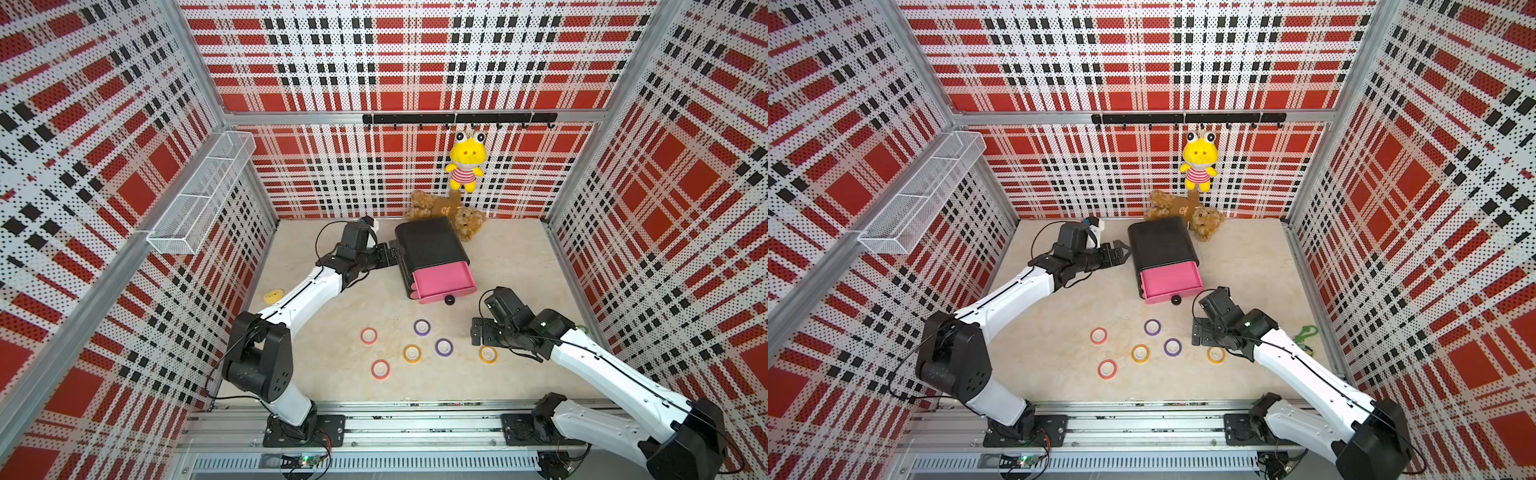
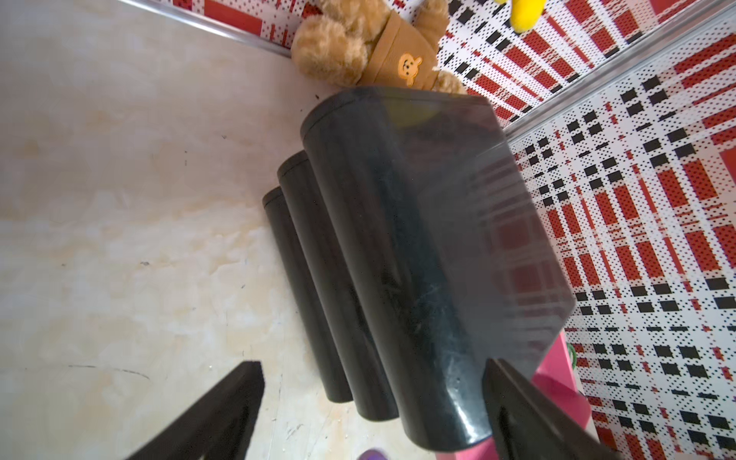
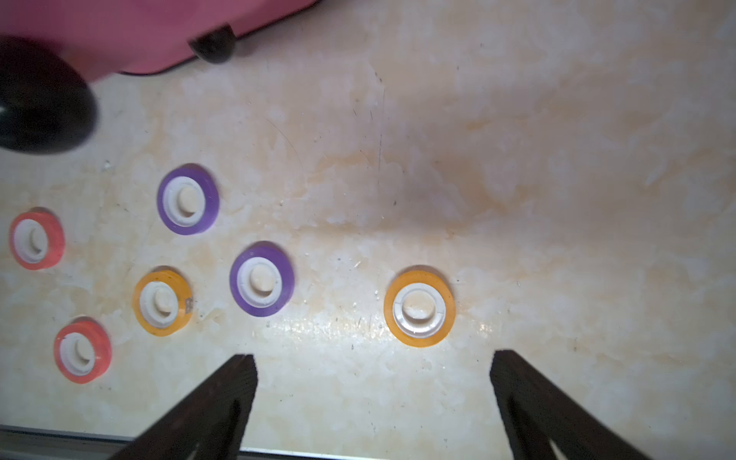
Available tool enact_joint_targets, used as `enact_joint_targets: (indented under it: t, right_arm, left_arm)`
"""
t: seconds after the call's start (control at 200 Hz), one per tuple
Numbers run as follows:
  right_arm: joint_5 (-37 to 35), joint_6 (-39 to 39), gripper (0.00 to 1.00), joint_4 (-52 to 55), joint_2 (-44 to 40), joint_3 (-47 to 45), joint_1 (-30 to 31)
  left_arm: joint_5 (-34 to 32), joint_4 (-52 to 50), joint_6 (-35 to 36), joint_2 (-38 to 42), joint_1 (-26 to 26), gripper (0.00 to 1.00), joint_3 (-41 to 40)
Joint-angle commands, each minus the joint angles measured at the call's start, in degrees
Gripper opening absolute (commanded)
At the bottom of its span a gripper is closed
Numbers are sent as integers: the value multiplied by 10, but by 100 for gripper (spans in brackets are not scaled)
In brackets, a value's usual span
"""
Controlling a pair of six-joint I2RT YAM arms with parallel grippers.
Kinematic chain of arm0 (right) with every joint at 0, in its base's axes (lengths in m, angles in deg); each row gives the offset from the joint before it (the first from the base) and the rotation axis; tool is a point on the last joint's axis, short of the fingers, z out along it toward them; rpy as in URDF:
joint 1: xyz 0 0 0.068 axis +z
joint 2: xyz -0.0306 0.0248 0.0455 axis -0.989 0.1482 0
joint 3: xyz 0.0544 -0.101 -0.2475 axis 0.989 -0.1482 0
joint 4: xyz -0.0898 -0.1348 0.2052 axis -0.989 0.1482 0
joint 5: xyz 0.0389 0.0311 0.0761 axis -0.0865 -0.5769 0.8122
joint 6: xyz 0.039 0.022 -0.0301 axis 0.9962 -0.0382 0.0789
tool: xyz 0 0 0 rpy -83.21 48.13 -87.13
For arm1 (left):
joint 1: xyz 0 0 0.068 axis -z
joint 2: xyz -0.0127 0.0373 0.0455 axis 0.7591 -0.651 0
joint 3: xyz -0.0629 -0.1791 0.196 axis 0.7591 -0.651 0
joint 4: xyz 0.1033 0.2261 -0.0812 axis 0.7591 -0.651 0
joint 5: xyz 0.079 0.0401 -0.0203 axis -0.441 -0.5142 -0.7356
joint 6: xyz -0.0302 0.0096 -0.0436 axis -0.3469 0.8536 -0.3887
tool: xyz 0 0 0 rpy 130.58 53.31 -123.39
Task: Place the transparent tape into the drawer according to color
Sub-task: Pick up the tape at the center of the board.
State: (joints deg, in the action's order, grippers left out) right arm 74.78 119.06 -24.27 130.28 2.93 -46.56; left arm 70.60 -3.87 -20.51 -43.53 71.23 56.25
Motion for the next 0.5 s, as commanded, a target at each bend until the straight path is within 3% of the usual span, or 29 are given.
enact_joint_targets:
  t: [0.0, 0.226, 0.491]
  right_arm:
    - [41, 9, 100, -16, 22, -35, -13]
    - [82, -7, 99, -73, 61, -68, -62]
    - [75, -35, 92, -78, 142, -49, -79]
  left_arm:
    - [-3, -11, 28, 14, -7, 93, -2]
    - [23, 12, 28, 8, -15, 94, -35]
    - [35, 15, 33, 11, -21, 94, -38]
